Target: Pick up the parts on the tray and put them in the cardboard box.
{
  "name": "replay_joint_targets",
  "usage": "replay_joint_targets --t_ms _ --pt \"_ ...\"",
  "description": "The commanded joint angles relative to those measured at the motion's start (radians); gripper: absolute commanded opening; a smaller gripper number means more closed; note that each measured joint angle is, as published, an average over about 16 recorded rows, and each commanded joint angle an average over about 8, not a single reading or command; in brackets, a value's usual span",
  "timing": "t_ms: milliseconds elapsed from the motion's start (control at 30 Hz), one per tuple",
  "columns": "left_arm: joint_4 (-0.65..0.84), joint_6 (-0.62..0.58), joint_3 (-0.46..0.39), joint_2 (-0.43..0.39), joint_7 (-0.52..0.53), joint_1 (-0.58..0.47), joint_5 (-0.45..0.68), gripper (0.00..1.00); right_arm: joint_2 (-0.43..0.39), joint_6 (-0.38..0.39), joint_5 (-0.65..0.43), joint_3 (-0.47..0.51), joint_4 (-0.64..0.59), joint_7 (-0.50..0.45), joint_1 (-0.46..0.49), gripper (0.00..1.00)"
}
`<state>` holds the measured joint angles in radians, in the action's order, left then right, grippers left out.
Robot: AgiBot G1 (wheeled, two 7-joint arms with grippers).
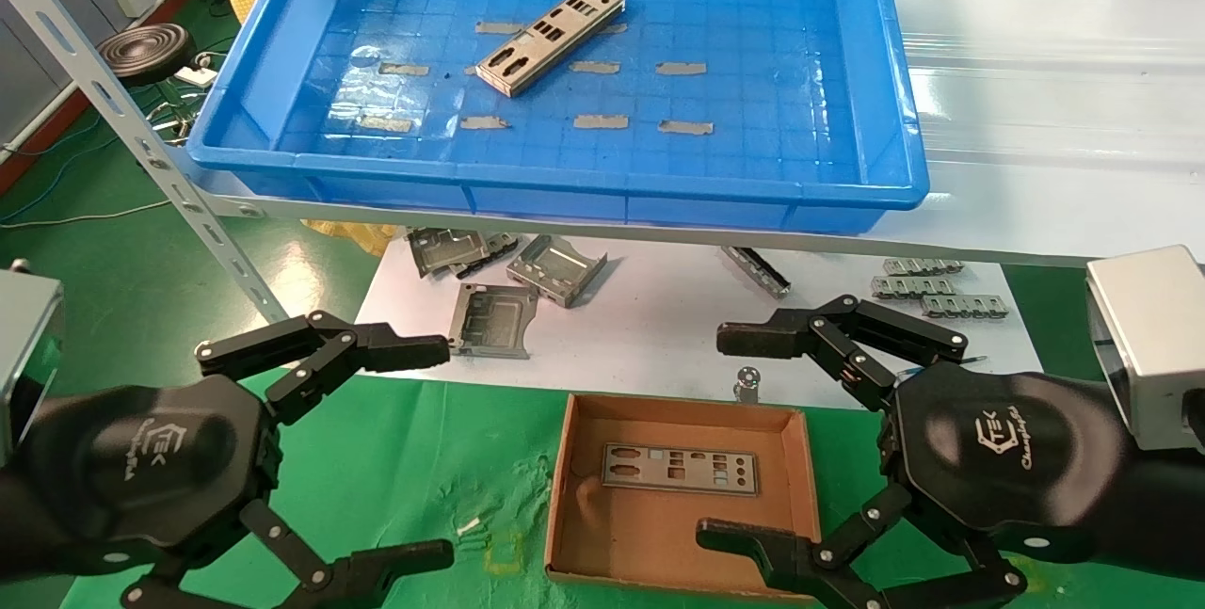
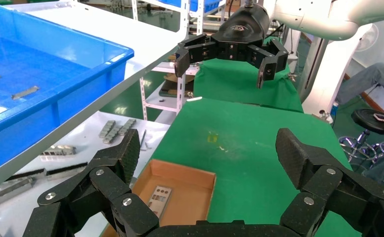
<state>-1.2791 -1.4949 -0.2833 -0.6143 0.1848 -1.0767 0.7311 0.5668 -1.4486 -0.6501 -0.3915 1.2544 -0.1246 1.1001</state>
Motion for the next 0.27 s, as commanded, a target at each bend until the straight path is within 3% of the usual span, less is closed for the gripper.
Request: replay_joint_targets --t_ms 33,267 --pt "0.0 0.0 0.0 0.0 0.0 0.0 0.0 1.0 0.0 0.0 0.0 0.0 0.0 0.0 0.0 1.0" --pt "0.0 0.0 0.0 0.0 0.0 0.0 0.0 1.0 0.0 0.0 0.0 0.0 0.0 0.0 0.0 1.0"
